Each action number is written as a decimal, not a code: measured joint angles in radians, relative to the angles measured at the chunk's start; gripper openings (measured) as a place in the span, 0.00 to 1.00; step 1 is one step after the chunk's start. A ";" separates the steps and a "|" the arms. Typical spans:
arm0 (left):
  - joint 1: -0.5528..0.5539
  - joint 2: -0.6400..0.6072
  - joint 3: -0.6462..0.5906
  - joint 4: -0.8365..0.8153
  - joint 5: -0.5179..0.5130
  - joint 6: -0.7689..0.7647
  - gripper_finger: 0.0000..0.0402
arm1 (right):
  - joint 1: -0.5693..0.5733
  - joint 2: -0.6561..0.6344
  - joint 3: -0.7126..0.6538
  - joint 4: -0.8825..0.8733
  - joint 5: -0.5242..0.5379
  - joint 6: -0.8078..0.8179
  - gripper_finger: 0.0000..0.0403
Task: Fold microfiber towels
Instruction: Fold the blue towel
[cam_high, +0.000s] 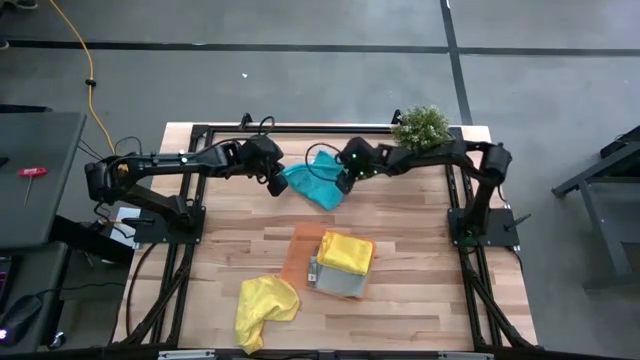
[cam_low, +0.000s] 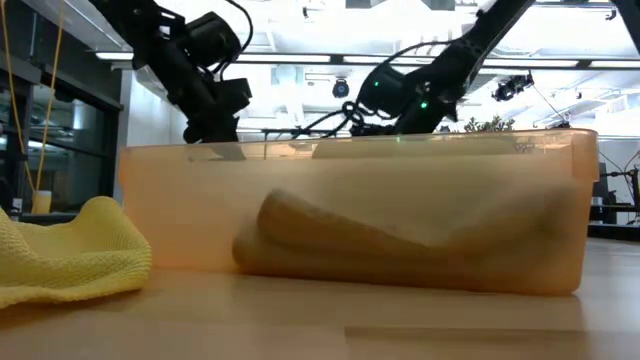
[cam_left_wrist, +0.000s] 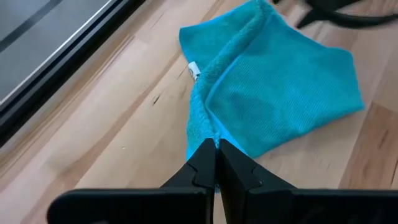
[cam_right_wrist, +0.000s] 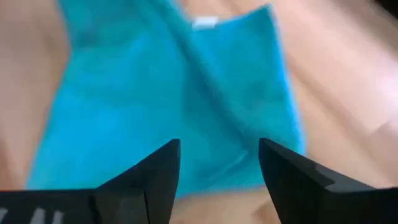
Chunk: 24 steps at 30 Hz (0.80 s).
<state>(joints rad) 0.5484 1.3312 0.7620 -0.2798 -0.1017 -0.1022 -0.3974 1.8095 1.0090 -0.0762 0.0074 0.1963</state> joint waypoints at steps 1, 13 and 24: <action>0.000 0.000 0.000 0.000 0.000 0.000 0.00 | -0.011 0.011 0.012 -0.002 0.000 -0.010 0.52; 0.001 0.000 0.000 0.019 0.001 0.000 0.00 | -0.054 0.040 0.031 -0.023 -0.088 -0.028 0.37; 0.001 0.000 0.001 0.045 0.003 0.000 0.00 | -0.052 0.081 0.030 0.012 -0.083 -0.013 0.25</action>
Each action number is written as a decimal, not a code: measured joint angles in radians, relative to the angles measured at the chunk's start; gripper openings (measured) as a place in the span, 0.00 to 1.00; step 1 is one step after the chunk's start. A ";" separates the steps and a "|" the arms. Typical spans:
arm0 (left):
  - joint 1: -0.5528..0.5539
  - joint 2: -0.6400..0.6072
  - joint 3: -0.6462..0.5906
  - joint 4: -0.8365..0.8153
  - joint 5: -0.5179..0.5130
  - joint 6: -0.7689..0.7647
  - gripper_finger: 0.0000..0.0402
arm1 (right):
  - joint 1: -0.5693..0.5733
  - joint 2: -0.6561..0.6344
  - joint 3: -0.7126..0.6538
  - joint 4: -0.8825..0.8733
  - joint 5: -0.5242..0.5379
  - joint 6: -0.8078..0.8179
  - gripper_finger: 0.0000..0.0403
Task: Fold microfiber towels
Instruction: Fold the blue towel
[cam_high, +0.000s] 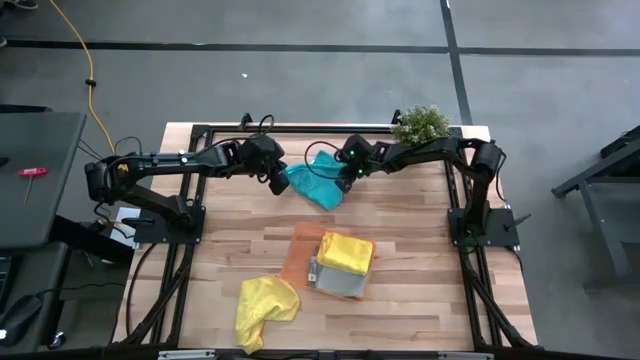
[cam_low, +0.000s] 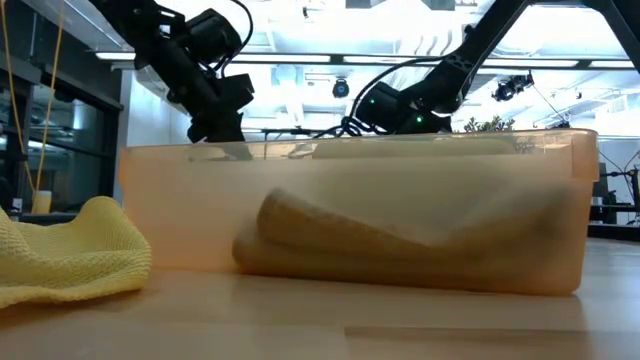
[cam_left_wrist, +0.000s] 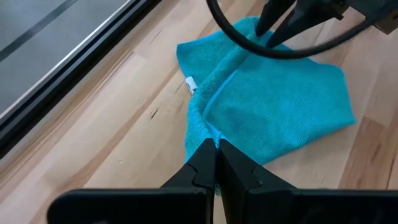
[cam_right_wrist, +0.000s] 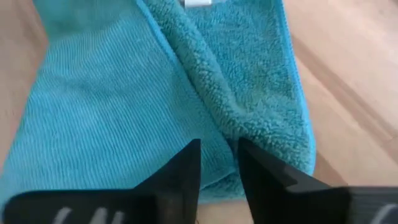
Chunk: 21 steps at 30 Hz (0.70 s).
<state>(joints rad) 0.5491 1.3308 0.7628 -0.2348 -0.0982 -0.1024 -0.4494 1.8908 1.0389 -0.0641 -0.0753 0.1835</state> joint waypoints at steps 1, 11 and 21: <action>0.000 0.000 0.000 0.000 0.000 0.000 0.00 | 0.001 0.000 0.000 -0.003 0.000 -0.001 0.23; 0.000 0.000 0.000 0.003 -0.001 -0.030 0.00 | 0.026 0.000 0.000 -0.006 -0.007 0.014 0.05; 0.022 -0.029 0.036 -0.031 0.009 -0.033 0.00 | 0.030 -0.092 0.000 -0.029 0.031 0.083 0.00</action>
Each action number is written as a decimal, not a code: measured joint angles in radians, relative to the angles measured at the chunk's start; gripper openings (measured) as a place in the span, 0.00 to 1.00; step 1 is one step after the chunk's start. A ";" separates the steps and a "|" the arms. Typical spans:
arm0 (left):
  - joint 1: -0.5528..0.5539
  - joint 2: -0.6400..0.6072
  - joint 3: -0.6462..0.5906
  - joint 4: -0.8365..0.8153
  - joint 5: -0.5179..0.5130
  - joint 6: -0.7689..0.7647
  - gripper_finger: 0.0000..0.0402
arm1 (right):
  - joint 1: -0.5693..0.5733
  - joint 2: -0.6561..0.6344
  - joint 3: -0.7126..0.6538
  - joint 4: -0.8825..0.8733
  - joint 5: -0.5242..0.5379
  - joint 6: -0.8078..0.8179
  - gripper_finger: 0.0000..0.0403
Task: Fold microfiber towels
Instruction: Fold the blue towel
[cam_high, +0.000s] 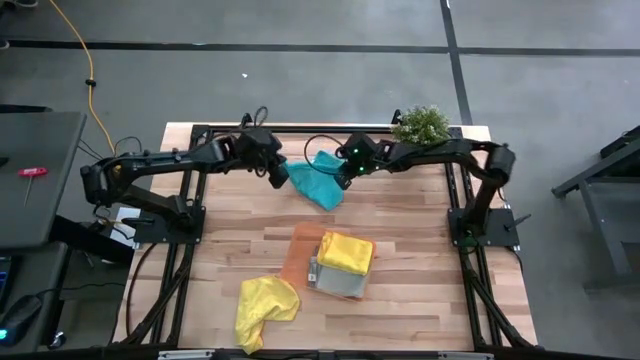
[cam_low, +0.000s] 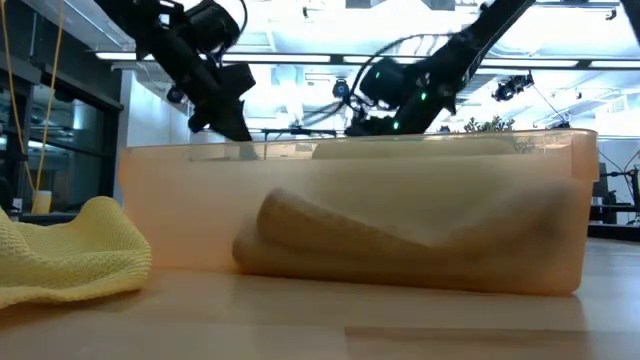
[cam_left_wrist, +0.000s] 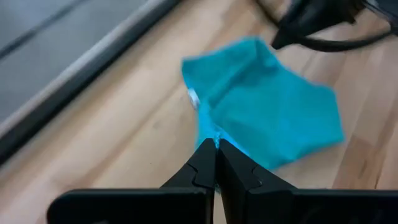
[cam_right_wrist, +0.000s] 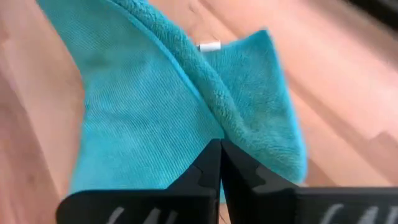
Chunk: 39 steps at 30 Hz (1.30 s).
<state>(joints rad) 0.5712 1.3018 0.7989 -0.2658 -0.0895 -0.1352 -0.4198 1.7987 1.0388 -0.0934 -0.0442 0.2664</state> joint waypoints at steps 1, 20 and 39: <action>0.008 -0.010 0.013 -0.003 0.000 0.007 0.00 | 0.000 -0.024 0.000 -0.011 0.008 -0.005 0.00; 0.058 0.000 0.120 -0.096 0.038 0.044 0.00 | 0.040 -0.023 0.001 0.024 -0.039 -0.022 0.26; 0.018 0.087 0.119 -0.099 0.005 0.003 0.00 | 0.074 0.208 0.001 0.389 0.074 -0.222 0.51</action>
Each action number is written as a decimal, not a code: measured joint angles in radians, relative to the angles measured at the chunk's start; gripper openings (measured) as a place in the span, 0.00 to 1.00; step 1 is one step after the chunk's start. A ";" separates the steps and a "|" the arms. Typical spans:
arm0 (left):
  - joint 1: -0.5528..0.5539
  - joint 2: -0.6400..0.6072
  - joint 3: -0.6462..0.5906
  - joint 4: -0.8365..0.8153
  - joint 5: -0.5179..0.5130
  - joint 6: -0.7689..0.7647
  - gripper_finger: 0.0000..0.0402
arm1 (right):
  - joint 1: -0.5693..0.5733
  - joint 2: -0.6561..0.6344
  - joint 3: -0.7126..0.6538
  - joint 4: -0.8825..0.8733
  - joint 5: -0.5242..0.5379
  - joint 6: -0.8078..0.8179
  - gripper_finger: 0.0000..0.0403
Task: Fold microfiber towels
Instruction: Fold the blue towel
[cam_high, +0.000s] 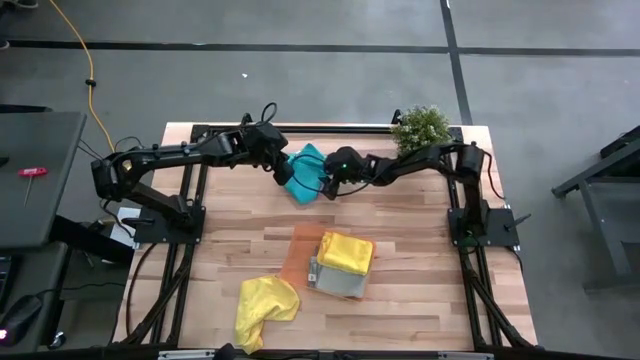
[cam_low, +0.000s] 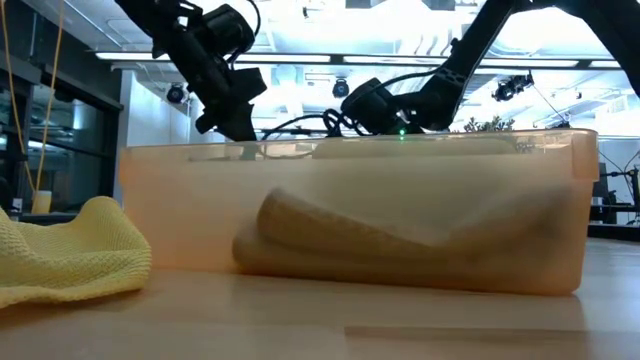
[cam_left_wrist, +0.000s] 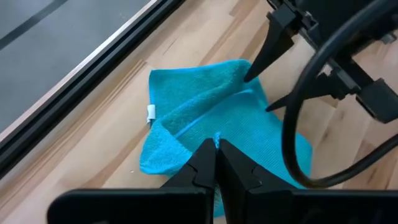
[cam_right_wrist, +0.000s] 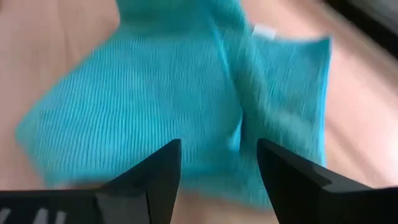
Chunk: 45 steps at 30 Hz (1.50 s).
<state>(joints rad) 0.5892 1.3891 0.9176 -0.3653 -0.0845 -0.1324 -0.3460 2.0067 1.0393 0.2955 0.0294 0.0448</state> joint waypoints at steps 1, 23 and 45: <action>0.000 0.000 0.000 0.000 -0.001 -0.005 0.00 | 0.003 0.006 0.000 0.026 0.016 -0.001 0.50; 0.000 0.000 0.000 0.026 -0.002 -0.025 0.00 | 0.006 0.061 0.001 0.071 0.074 0.149 0.18; 0.058 -0.063 -0.001 0.006 0.003 -0.022 0.00 | -0.027 -0.065 0.076 -0.060 0.060 0.211 0.00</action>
<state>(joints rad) 0.6473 1.3259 0.9171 -0.3594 -0.0816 -0.1543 -0.3734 1.9421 1.1152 0.2353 0.0896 0.2557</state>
